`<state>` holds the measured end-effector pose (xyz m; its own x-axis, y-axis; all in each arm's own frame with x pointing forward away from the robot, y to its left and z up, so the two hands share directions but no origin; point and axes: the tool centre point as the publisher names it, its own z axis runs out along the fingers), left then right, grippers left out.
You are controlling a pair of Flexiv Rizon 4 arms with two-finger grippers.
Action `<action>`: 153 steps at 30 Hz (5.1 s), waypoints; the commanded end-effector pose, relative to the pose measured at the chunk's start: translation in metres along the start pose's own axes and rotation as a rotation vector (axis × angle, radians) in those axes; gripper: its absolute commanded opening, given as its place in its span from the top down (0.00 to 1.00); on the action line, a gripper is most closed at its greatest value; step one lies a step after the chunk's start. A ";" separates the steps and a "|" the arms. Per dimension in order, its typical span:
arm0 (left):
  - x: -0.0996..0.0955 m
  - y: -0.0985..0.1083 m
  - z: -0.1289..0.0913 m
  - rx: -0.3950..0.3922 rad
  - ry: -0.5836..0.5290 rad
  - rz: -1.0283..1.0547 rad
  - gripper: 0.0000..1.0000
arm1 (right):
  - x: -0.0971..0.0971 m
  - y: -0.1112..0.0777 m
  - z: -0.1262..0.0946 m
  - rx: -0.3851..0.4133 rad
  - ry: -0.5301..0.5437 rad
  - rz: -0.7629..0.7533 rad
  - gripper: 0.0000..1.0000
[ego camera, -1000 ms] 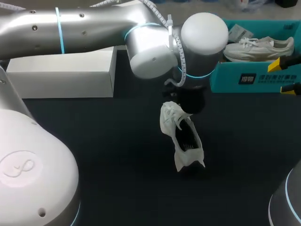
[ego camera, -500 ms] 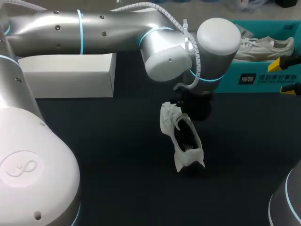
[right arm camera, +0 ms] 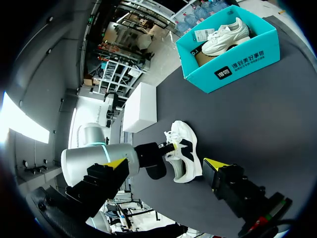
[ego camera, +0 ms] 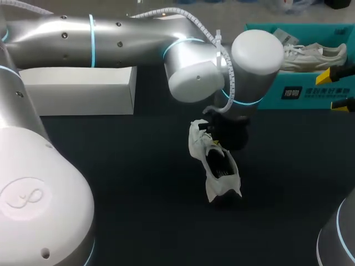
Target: Take the shoe out of the shoebox, open the shoe tongue, remove and reinsert the insole, then place the shoe into the shoebox
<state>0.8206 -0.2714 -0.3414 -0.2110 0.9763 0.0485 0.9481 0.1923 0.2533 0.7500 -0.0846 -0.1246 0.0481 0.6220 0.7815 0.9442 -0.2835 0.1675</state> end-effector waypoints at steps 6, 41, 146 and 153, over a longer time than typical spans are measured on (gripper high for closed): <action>0.017 0.010 -0.012 -0.021 0.001 -0.064 1.00 | 0.000 0.000 0.000 -0.001 -0.002 0.001 0.00; 0.008 -0.038 -0.003 0.160 0.120 -0.292 1.00 | 0.000 0.000 0.000 -0.001 -0.002 0.001 0.00; 0.017 -0.167 0.007 0.124 0.250 -1.395 0.39 | 0.000 0.000 0.000 -0.001 -0.002 0.001 0.00; 0.018 -0.169 0.014 0.097 0.245 -1.399 0.72 | 0.000 0.000 0.000 -0.001 -0.002 0.001 0.00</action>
<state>0.6613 -0.2808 -0.3939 -0.9984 -0.0553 -0.0131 -0.0567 0.9853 0.1609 0.7500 -0.0846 -0.1246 0.0481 0.6220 0.7815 0.9442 -0.2835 0.1675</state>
